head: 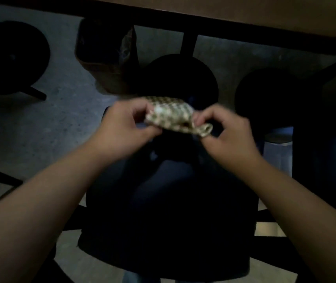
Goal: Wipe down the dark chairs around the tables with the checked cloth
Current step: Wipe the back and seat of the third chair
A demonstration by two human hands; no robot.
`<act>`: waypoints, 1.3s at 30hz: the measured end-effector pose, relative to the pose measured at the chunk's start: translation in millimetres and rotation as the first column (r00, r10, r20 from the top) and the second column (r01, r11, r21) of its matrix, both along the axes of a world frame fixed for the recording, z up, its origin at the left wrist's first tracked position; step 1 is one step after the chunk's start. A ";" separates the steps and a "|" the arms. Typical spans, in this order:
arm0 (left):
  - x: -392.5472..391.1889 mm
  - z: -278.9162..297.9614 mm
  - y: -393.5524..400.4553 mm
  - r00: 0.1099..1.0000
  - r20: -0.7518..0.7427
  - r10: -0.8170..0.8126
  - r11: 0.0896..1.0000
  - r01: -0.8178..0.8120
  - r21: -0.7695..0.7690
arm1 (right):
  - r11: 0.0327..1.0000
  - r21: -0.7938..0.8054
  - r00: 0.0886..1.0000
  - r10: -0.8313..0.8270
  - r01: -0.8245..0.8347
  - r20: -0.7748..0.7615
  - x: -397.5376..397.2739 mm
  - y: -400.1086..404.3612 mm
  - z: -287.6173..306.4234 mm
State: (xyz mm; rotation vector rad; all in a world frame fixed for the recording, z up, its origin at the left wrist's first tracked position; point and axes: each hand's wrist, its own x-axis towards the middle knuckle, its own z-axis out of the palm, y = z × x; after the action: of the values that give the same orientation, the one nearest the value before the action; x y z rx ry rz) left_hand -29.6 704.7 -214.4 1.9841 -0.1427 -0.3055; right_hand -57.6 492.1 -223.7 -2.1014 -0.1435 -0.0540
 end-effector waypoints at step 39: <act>61.6 -71.3 87.3 0.751 -0.497 0.435 0.894 -0.296 0.335 | 0.902 -0.045 0.896 -0.418 0.428 0.148 61.5 123.7 -74.2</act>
State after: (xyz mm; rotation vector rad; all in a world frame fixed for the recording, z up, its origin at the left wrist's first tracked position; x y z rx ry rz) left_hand 32.0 792.0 -285.7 2.0131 0.6961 -0.6568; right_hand 3.9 615.8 -297.9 -2.1706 0.2407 -0.4605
